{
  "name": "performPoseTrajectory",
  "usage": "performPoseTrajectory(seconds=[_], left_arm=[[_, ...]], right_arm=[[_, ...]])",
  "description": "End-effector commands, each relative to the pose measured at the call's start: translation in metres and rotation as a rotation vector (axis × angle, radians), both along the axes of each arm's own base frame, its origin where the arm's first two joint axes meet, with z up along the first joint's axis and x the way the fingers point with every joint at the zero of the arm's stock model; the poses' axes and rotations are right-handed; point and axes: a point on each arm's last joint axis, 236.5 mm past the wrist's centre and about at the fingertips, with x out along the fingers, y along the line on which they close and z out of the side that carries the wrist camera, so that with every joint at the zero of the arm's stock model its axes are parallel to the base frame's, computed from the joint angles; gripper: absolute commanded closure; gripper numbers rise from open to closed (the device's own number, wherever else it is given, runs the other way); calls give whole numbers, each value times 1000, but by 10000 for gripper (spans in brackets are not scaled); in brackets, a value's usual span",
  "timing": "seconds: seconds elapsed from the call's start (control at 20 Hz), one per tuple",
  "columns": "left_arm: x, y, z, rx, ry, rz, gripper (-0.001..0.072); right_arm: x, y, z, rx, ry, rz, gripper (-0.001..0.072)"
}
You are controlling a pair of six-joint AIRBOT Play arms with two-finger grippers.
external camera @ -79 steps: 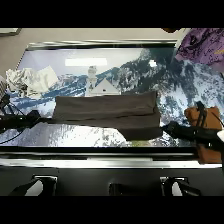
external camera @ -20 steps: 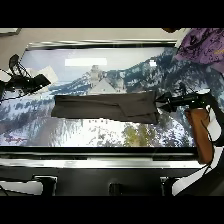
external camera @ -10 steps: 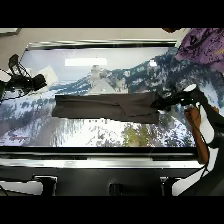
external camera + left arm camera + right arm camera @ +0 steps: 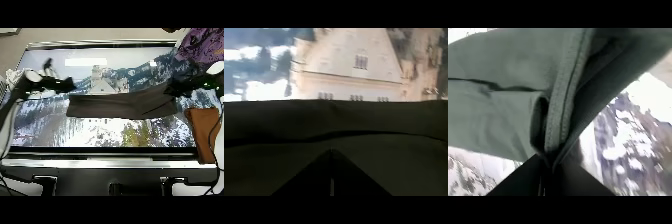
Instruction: Fold the clothes and pants, and hang the long-sleeved shirts on hangers.
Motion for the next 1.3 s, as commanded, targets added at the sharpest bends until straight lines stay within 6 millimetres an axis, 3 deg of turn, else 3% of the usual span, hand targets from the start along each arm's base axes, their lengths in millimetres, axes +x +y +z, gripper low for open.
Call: performPoseTrajectory(seconds=[0.0, 0.2, 0.4, 0.55, 0.75, 0.85, 1.0, 1.1, 1.25], left_arm=[[-28, -116, -17, -120, 42, -126, 689], [-65, -220, -29, -185, 35, -226, 690], [-93, -308, -27, -296, 60, -315, 689], [-113, -361, -32, -354, 106, -350, 690], [-138, -413, -36, -421, 160, -382, 690], [-145, -426, -36, -474, 190, -366, 689], [-140, -418, -38, -468, 195, -382, 690], [-123, -395, -33, -451, 196, -382, 691], [-90, -333, -18, -321, 144, -415, 692]], right_arm=[[-18, -21, 37, -110, -2, -34, 688], [-29, -30, 71, -156, -2, -57, 688], [-35, -29, 93, -152, -9, -77, 687], [-33, -29, 101, -148, -23, -98, 687], [-33, -29, 101, -145, -24, -99, 687], [-31, -29, 102, -145, -32, -102, 687], [-30, -29, 102, -143, -34, -107, 687], [-30, -24, 104, -122, -36, -102, 687], [-26, -6, 109, -66, -52, -89, 688]])
